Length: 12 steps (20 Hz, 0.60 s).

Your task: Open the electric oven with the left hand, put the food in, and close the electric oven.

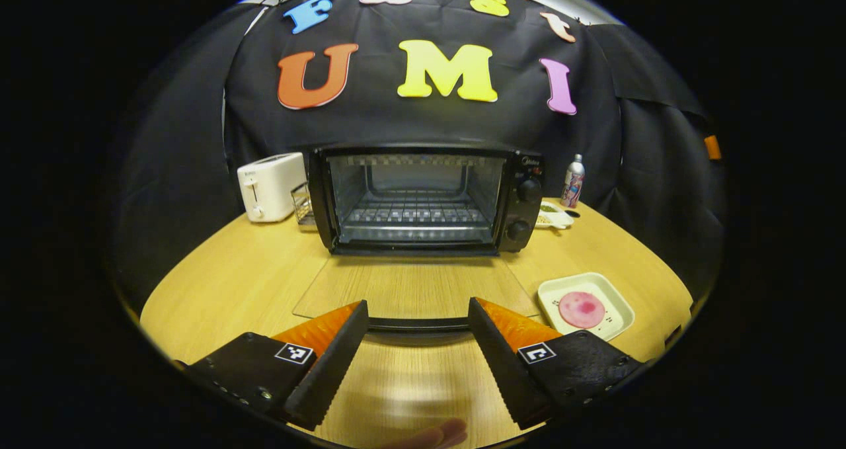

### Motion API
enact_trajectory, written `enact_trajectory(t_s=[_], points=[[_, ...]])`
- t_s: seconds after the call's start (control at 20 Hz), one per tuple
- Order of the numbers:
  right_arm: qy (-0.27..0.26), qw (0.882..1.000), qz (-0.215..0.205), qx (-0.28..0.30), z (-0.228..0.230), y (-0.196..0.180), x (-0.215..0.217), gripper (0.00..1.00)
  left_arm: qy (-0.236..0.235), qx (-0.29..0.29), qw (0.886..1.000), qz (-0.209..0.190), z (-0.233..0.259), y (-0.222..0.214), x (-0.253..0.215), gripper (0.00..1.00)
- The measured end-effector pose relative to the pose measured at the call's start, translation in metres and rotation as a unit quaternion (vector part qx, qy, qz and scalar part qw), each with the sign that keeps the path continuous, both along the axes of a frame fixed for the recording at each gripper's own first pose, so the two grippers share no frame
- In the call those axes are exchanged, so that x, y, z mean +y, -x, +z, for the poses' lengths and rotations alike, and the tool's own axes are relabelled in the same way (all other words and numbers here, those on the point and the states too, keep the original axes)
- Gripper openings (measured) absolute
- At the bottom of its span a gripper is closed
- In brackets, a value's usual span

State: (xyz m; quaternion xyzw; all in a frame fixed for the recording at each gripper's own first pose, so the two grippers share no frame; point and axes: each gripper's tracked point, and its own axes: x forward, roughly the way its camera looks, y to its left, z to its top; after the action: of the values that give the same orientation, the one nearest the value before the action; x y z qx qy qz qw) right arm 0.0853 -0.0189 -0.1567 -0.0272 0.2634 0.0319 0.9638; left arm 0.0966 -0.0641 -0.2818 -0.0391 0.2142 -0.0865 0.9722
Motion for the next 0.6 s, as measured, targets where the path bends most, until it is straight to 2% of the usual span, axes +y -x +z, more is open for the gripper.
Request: enact_trajectory(t_s=[0.1,0.25,0.3,0.35,0.5,0.6], points=[[-0.009,0.999,0.002,0.050,-0.025,-0.011,0.002,0.97,0.016,-0.035,0.999,0.000,0.038,0.013,0.002,0.96],[-0.022,0.992,0.014,0.122,-0.061,-0.028,0.009,0.97,0.033,-0.092,0.995,0.007,0.094,0.034,0.012,0.96],[-0.023,0.988,0.017,0.151,-0.077,-0.030,0.010,1.00,0.037,-0.109,0.993,0.009,0.109,0.042,0.014,0.96],[-0.027,0.983,0.020,0.178,-0.090,-0.034,0.012,0.97,0.037,-0.124,0.991,0.013,0.124,0.050,0.018,0.96],[-0.052,0.965,0.025,0.257,-0.133,-0.036,0.018,1.00,0.035,-0.167,0.985,0.033,0.162,0.073,0.036,0.96],[-0.070,0.951,0.029,0.301,-0.157,-0.041,0.021,0.96,0.039,-0.182,0.982,0.041,0.173,0.087,0.045,0.96]])
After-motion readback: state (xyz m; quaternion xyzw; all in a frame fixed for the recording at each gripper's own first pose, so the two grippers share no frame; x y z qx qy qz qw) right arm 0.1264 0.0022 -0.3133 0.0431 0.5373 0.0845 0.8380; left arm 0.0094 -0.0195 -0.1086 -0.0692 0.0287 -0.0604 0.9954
